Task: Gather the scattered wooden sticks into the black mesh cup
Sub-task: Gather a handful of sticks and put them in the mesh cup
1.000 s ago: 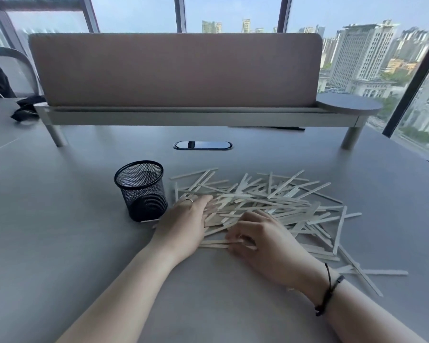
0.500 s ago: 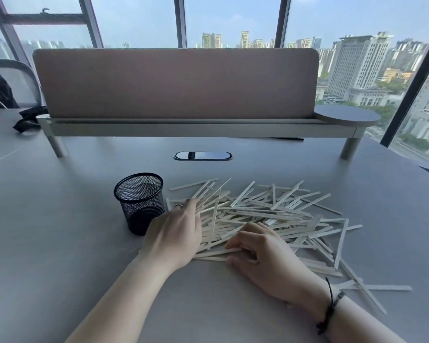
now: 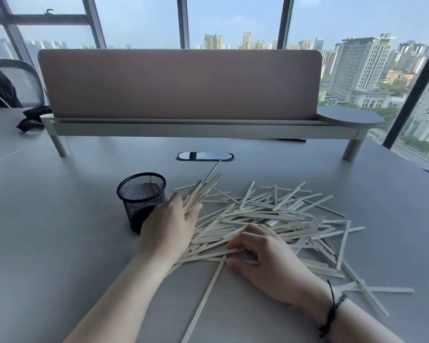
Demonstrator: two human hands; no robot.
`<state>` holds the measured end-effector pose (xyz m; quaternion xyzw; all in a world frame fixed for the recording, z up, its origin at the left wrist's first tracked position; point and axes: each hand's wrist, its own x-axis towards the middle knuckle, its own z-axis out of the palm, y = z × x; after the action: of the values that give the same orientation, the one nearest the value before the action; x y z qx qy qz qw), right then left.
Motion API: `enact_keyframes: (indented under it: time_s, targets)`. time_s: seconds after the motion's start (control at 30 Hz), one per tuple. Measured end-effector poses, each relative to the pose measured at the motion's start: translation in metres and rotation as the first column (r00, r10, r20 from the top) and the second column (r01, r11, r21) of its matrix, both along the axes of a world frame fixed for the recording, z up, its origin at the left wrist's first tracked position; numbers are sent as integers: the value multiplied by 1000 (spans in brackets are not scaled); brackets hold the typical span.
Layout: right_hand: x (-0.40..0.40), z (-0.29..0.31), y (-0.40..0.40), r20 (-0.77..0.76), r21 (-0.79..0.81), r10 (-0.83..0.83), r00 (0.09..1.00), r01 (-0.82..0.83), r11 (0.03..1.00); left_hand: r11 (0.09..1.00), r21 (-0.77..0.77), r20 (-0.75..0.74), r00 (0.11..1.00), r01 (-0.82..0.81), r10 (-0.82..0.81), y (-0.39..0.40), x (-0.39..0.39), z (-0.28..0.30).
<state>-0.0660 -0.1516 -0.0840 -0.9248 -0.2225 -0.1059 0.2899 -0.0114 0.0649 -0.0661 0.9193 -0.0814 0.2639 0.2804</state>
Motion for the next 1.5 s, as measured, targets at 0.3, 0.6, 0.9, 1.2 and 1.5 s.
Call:
enact_keyframes:
  time_s: [0.3, 0.6, 0.9, 1.2, 1.5]
  targets:
    - [-15, 3, 14, 15, -206, 275, 961, -266, 942, 810, -556, 162, 981, 183, -111, -2, -3, 17]
    - [-11, -3, 20, 64, -132, 226, 972, -217, 967, 631, -754, 62, 977, 181, -206, -1, 9, -4]
    - [8, 9, -19, 170, -174, -57, 984, 87, 981, 634, -741, 110, 971, 224, -214, -3, 5, -4]
    - [27, 9, -54, -76, -350, -328, 942, 283, 893, 682, -692, 98, 966, 237, -238, -7, 1, -3]
    - [55, -3, -43, 214, -315, -280, 936, 337, 887, 685, -686, 86, 962, 244, -257, -10, 0, -2]
